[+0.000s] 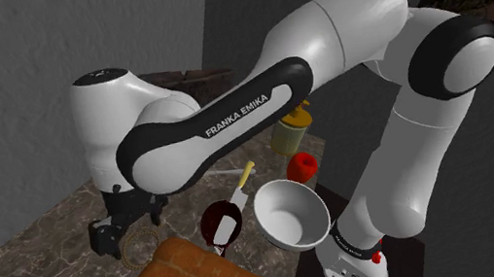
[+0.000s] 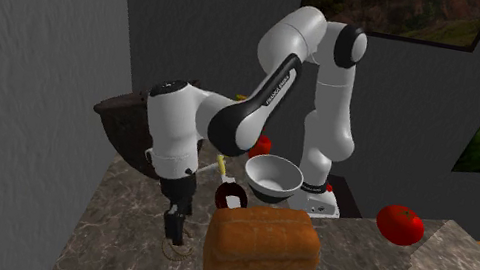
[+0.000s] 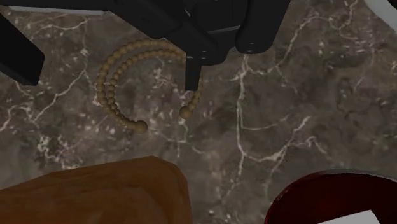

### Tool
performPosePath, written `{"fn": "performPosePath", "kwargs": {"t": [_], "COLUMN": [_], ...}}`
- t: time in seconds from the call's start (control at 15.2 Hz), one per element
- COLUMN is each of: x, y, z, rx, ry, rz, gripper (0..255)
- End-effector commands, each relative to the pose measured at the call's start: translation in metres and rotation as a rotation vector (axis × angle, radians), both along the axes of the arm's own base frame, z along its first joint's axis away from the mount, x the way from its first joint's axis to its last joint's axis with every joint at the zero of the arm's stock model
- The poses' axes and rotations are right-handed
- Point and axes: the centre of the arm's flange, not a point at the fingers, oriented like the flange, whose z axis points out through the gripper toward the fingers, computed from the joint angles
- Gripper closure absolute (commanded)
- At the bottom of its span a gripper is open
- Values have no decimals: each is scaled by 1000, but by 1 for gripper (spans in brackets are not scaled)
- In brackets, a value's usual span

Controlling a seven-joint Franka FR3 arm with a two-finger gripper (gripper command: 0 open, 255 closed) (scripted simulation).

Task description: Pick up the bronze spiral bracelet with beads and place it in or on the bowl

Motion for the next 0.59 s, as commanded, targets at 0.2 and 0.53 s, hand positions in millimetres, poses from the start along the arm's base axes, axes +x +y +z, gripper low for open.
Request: {"fn": "performPosePath", "kwargs": {"t": [0.2,0.53], "x": [6,2], "y": [25,27], "z": [-25,-54], "rx": [2,2], "ry": [3,3], "rz": [-10,-10], "gripper": [0,0]}}
